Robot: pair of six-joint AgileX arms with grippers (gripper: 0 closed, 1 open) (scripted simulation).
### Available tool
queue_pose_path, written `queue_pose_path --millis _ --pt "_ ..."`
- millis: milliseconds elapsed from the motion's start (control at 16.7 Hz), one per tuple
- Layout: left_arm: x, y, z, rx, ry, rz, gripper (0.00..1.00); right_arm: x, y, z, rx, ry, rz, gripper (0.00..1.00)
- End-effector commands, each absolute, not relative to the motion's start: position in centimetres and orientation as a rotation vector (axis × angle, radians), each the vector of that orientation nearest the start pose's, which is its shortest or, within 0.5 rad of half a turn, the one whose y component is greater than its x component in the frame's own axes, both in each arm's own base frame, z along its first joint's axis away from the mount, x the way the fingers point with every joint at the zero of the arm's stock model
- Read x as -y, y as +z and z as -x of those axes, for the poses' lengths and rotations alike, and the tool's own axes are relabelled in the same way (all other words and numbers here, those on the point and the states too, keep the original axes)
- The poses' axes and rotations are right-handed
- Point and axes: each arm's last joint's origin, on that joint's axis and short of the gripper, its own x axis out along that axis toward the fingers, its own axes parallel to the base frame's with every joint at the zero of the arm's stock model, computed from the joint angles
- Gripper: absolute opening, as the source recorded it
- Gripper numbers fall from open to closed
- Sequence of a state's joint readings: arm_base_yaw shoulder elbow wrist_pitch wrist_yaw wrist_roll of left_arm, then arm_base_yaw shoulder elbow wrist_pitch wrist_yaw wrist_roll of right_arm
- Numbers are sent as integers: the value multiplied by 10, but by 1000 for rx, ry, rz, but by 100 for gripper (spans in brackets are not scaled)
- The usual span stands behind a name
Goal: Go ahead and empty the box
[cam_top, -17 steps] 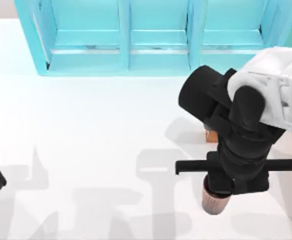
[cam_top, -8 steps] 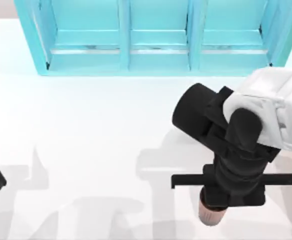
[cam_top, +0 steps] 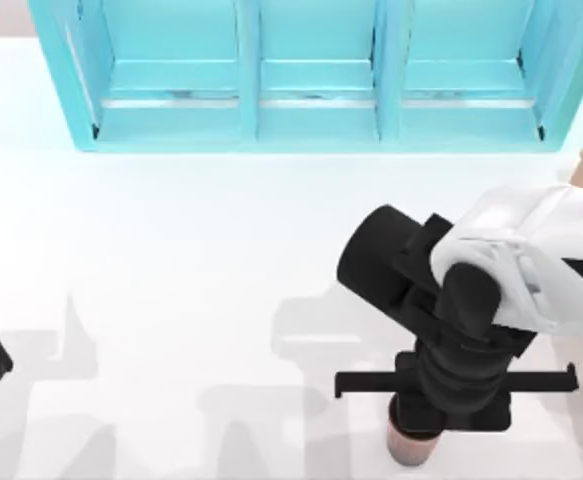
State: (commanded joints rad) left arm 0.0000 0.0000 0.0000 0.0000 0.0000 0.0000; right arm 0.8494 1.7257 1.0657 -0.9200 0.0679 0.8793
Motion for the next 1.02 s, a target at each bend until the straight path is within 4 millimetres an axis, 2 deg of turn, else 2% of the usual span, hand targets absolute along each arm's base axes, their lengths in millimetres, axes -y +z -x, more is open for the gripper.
queue_pose_path --millis 60,840,1020 --pt "1 160 -106 0 0 0 100 -222 159 -196 -1525 -61 18 0" --pt "1 160 -106 0 0 0 100 -222 159 -196 -1525 -61 18 98" --pt "1 160 -106 0 0 0 100 -222 159 -196 -1525 -61 18 100"
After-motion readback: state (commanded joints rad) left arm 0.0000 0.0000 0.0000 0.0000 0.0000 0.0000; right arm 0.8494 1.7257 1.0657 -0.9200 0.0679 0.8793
